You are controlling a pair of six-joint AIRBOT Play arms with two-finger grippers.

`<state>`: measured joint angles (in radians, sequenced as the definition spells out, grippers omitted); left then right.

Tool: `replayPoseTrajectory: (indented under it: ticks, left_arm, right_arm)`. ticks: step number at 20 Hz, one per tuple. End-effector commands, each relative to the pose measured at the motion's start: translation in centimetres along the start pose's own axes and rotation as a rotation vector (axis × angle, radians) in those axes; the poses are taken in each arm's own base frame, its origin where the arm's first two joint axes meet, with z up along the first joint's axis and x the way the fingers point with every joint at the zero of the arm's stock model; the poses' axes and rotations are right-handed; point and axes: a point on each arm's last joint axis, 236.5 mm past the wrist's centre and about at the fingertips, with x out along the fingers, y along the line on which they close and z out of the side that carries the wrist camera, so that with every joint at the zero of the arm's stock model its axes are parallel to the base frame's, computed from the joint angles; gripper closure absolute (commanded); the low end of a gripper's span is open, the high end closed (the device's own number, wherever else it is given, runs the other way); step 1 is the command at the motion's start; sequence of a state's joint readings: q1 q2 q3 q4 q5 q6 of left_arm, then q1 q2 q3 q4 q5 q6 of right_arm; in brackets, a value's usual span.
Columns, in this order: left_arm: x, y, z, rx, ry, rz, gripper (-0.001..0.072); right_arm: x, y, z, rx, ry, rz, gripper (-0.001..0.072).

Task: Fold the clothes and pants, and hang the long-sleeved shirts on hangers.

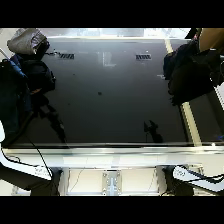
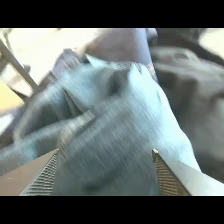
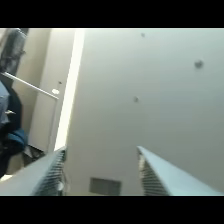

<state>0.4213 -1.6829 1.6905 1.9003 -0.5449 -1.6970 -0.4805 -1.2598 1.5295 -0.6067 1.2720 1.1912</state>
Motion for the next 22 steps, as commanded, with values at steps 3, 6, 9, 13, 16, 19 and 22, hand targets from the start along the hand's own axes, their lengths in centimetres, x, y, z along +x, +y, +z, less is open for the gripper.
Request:
replayPoseTrajectory:
  ticks: [3,6,9,13,16,19,22]
  left_arm:
    - [3.3,1.6,-2.0,0.036,0.053,0.008,-0.0004]
    - [5.1,0.6,-3.0,0.05,0.072,-0.015,-0.0003]
    - [6.7,-0.7,-4.9,-0.047,0.13,-0.069,0.0003]
    - [6.2,-2.8,-6.9,-0.052,0.226,-0.154,0.0004]
    - [5.0,-4.0,-6.0,-0.03,0.244,-0.235,0.0004]
    - [3.6,-5.1,-4.5,-0.03,0.236,-0.327,0.0004]
    - [3.0,-5.9,-5.4,0.008,0.276,-0.371,0.0004]
  right_arm:
    - [-0.7,1.8,0.8,0.017,-0.013,0.037,0.0018]
    - [-0.7,2.0,0.2,0.058,0.014,0.047,0.0019]
    - [-0.7,2.3,-0.5,0.08,0.047,0.057,0.0023]
    - [-0.8,2.5,-1.0,0.095,0.067,0.063,0.0024]
    - [-0.8,2.5,-1.0,0.102,0.067,0.063,0.0025]
    - [-0.8,2.5,-1.0,0.109,0.069,0.063,0.0025]
    - [-0.8,2.5,-1.0,0.109,0.069,0.063,0.0025]
